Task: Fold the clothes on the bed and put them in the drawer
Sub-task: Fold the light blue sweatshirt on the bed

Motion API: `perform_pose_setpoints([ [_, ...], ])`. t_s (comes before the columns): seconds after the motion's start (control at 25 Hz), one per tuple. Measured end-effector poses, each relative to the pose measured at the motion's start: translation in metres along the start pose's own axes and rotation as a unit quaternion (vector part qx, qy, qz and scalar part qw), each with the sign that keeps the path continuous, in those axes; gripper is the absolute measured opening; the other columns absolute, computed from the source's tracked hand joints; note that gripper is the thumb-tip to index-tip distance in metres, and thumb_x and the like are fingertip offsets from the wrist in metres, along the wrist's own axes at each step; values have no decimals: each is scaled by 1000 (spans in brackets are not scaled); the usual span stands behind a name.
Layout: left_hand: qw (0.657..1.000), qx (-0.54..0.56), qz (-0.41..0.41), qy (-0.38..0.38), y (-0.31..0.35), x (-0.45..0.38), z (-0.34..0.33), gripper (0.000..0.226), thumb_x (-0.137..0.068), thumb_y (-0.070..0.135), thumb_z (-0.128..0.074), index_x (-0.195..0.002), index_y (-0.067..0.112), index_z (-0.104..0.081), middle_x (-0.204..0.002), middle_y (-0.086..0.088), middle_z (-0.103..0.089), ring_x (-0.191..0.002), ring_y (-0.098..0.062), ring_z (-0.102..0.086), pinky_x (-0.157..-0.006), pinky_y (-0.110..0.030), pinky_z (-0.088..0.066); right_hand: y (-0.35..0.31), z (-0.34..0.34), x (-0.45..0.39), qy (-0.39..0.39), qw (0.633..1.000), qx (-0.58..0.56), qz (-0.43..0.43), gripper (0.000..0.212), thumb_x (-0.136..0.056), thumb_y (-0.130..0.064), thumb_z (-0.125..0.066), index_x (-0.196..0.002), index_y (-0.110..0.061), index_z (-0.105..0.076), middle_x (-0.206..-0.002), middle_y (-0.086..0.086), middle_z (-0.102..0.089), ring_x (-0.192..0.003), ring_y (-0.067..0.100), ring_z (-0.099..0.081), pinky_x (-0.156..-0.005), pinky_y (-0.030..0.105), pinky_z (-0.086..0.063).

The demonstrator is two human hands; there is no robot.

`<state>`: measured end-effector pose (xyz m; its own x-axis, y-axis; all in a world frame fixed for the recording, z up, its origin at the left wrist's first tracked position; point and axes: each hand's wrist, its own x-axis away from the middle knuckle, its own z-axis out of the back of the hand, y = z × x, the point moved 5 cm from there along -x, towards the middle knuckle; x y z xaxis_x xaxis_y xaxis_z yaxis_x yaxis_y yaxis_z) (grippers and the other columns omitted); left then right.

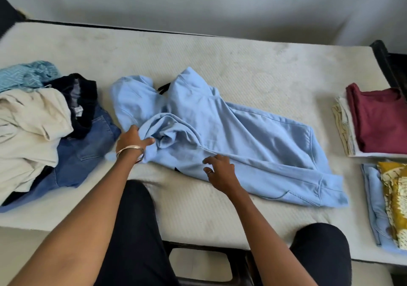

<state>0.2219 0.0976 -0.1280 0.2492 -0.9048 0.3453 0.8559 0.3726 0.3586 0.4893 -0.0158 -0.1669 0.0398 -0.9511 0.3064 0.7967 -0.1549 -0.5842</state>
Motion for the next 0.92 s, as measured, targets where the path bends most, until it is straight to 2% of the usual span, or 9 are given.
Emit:
perform_pose_setpoints([
  [0.2, 982, 148, -15, -119, 80, 37, 43, 45, -80, 43, -74, -92, 1, -62, -93, -18, -67, -88, -32, -64, -65, -32, -46, -69, 16, 15, -78, 924, -369, 58, 55, -82, -28, -79, -130, -20, -53, -108, -10, -66, -99, 12, -65, -84, 30, -51],
  [0.32, 843, 391, -95, -356, 151, 95, 41, 24, -94, 20, -60, -107, 0, -63, -91, -8, -69, -88, -21, -66, -72, -26, -58, -74, 51, 18, 6, 814, -581, 13, 45, -81, -26, -77, -121, -13, -61, -111, 2, -71, -101, 19, -68, -84, 40, -55],
  [0.4, 791, 437, -136, -405, 167, 105, 32, 29, -97, 14, -53, -120, -2, -60, -110, -14, -68, -98, -23, -67, -84, -32, -57, -35, 86, 24, 112, 748, -653, -33, 32, -80, -10, -75, -111, -7, -69, -104, 10, -72, -91, 24, -69, -80, 40, -57],
  [0.52, 936, 201, -122, -262, 128, 67, -2, 26, -92, 20, -64, -115, 8, -60, -126, -18, -61, -95, -24, -66, -74, -31, -51, 49, 125, 49, 148, 672, -711, -144, 32, -92, -19, -62, -113, 5, -67, -77, 6, -73, -60, 15, -68, -52, 25, -54],
  [0.56, 970, 20, -111, -217, 103, 54, -16, 45, -85, 28, -72, -124, 12, -54, -133, -18, -54, -106, -28, -61, -82, -33, -49, 80, 133, 62, 135, 674, -698, -201, 34, -94, -30, -59, -106, 1, -69, -67, 2, -71, -51, 13, -65, -44, 23, -51],
  [0.64, 951, -226, -99, -186, 59, 46, -45, 92, -71, 41, -81, -145, 21, -29, -147, -16, -32, -131, -36, -39, -101, -44, -40, 151, 142, 89, 124, 795, -467, -367, 49, -80, -49, -66, -103, -7, -70, -59, -1, -66, -52, 13, -62, -50, 27, -51],
  [0.72, 934, -302, -141, -126, 34, 45, -68, 107, -69, 44, -81, -150, 32, -12, -155, -11, -13, -139, -35, -22, -105, -49, -34, 200, 143, 105, 130, 855, -156, -477, 63, -77, -54, -64, -120, -8, -64, -92, 8, -69, -95, 24, -66, -85, 43, -51],
  [0.84, 912, -365, -187, -23, 26, 44, -84, 101, -70, 42, -79, -149, 35, -16, -152, -5, -22, -137, -29, -27, -101, -49, -34, 188, 129, 94, 173, 879, -83, -437, 64, -87, -56, -62, -138, -19, -48, -139, 17, -49, -133, 42, -36, -107, 57, -26],
  [0.92, 893, -387, -229, 21, 33, 41, -87, 84, -72, 26, -79, -143, 32, -35, -130, -8, -47, -120, -27, -49, -93, -48, -41, 161, 110, 79, 78, 925, -1, -371, 83, -79, -60, -70, -146, -27, -34, -146, 16, -38, -136, 41, -29, -106, 60, -22],
])
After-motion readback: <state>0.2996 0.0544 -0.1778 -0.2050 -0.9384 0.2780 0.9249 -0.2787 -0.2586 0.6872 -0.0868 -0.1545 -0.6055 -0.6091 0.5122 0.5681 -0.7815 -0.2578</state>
